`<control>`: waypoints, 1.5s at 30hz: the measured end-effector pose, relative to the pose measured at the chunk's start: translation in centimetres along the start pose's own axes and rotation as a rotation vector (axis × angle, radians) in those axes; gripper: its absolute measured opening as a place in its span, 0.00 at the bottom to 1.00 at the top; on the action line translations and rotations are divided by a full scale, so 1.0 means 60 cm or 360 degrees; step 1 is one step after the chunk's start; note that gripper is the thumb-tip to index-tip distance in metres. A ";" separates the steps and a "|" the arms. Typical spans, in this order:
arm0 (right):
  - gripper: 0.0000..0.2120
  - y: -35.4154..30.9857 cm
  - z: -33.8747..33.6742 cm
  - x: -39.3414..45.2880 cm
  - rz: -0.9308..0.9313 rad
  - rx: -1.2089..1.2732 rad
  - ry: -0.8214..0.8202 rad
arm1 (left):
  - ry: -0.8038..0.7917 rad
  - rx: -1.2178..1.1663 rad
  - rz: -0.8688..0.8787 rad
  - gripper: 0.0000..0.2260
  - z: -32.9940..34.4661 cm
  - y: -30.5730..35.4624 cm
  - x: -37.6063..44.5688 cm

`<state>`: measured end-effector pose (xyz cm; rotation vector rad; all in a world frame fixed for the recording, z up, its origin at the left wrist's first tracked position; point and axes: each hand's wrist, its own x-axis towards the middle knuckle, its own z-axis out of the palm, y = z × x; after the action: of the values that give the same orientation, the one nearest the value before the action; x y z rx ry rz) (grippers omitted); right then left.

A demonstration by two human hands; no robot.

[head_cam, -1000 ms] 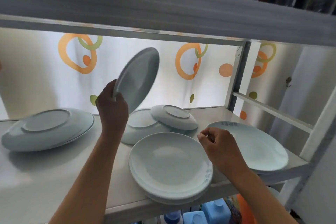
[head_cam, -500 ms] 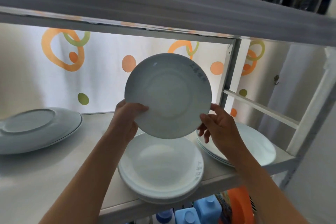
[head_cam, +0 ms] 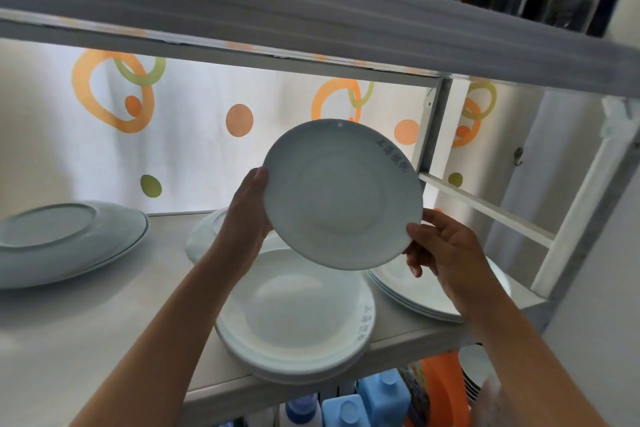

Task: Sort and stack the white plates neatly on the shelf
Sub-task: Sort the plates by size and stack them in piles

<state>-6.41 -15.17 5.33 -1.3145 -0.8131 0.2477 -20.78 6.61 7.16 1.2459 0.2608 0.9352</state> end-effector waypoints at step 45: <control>0.06 0.028 -0.253 -0.052 0.0370 -0.0553 0.0548 | -0.0623 0.2095 0.0088 0.17 0.203 -0.074 -0.006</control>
<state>1.73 -28.03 2.10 -1.7242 -0.4205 0.0581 -11.20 -2.13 7.35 2.6068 0.5677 0.4734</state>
